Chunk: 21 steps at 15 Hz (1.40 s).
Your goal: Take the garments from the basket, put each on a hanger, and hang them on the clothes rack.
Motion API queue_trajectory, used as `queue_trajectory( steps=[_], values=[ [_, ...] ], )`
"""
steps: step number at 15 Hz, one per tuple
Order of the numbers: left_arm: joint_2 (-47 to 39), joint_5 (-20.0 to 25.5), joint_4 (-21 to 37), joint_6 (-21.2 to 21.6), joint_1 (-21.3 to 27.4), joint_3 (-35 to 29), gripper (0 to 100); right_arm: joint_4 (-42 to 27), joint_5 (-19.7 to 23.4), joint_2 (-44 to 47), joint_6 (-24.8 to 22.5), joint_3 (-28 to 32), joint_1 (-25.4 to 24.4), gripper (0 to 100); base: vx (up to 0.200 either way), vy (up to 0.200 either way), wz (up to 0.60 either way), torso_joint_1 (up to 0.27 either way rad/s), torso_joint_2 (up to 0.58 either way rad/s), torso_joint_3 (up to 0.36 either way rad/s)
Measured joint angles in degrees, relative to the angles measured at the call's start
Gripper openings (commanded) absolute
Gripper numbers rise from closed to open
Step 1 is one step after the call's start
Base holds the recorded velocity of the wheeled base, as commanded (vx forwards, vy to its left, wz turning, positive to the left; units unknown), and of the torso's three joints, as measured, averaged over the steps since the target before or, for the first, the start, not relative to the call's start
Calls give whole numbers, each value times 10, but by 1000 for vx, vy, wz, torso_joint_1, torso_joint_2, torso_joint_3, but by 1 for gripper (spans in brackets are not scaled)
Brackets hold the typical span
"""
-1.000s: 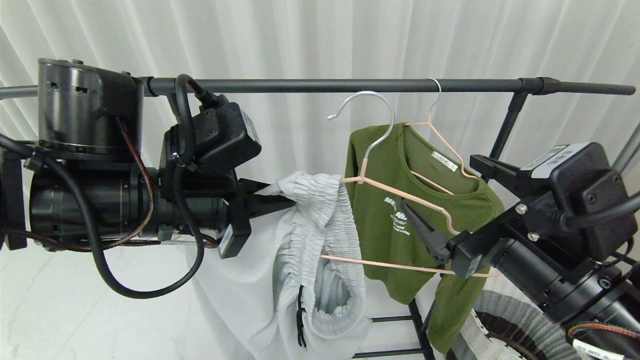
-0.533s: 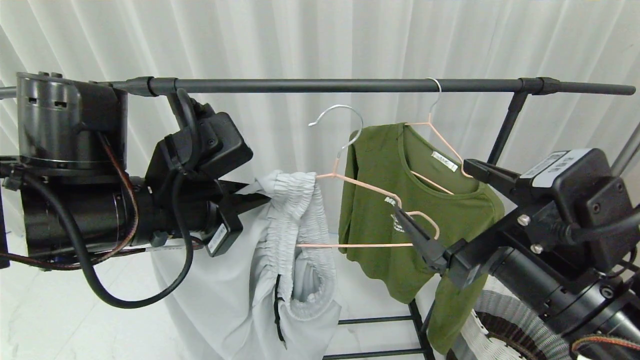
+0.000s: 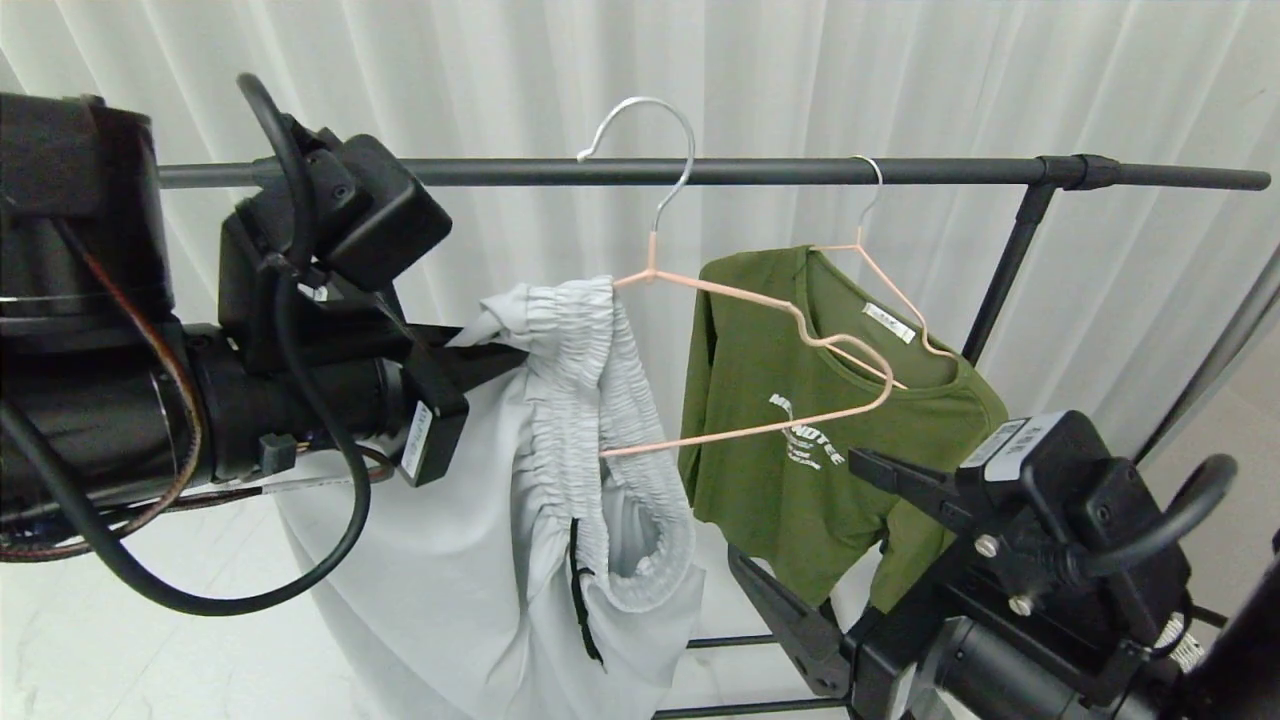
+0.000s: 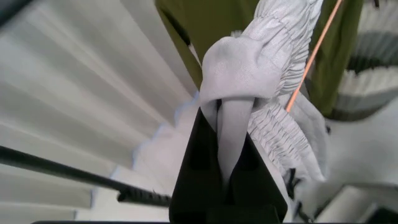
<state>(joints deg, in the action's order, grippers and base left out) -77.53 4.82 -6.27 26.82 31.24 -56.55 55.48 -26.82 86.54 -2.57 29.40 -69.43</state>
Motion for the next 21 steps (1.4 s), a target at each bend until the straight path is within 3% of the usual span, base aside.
queue_trajectory(
  steps=[8, 13, 21],
  values=[
    [8, -14, -55, -2, 6, 2, 0, -29, 0, 79, 150, 35, 25, 100, 0, 0, 0, 0, 0, 0],
    [8, -13, -57, -2, 26, 2, 0, -31, 1, 136, 179, 75, 43, 100, 0, 0, 0, 0, 0, 0],
    [8, -11, -58, -3, 44, -1, 0, -30, 1, 189, 184, 81, 102, 100, 0, 0, 0, 0, 0, 0]
  ],
)
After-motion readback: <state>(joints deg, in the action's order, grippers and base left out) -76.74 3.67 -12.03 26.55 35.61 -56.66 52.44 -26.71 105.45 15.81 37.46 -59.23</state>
